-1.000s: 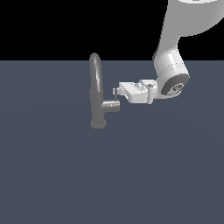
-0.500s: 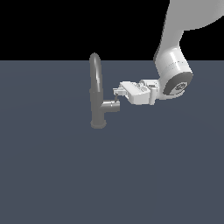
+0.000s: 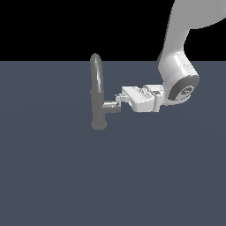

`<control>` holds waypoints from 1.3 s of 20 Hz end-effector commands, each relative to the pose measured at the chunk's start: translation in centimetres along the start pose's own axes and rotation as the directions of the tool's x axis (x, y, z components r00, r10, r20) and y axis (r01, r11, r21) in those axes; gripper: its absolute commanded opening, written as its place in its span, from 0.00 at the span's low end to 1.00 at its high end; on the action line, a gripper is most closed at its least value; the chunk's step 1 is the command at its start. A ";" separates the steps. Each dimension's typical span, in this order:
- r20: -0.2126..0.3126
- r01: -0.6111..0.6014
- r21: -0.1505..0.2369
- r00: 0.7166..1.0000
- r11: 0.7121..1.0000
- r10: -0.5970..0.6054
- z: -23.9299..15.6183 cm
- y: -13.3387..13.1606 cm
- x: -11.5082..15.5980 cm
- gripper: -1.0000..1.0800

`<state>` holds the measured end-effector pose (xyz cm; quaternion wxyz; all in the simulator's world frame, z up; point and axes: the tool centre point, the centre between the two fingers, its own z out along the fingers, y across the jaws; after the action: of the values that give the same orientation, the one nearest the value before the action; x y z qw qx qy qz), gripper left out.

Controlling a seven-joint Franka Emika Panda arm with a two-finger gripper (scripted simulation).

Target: Turn on the faucet by rotating a designated handle.

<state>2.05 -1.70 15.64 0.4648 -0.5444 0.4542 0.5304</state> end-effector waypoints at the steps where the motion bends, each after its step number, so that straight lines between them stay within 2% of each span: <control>1: 0.005 -0.022 0.000 1.000 1.000 0.022 -0.2 1.7 1.3 0.00; 2: 0.005 -0.022 0.000 1.000 1.000 0.022 -0.2 1.7 1.3 0.00; 3: 0.001 -0.001 -0.001 1.000 1.000 0.001 0.0 0.6 0.3 0.00; 13: 0.005 -0.023 -0.001 1.000 1.000 0.023 -0.2 3.1 7.0 0.00; 14: 0.005 -0.023 -0.001 1.000 1.000 0.023 -0.2 3.1 7.0 0.00; 15: 0.006 0.015 -0.009 1.000 1.000 -0.015 0.0 1.9 4.5 0.00; 26: 0.006 -0.005 -0.004 1.000 1.000 0.005 -0.1 0.8 8.4 0.00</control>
<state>1.67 -2.43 9.39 0.4695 -0.5492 0.4448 0.5293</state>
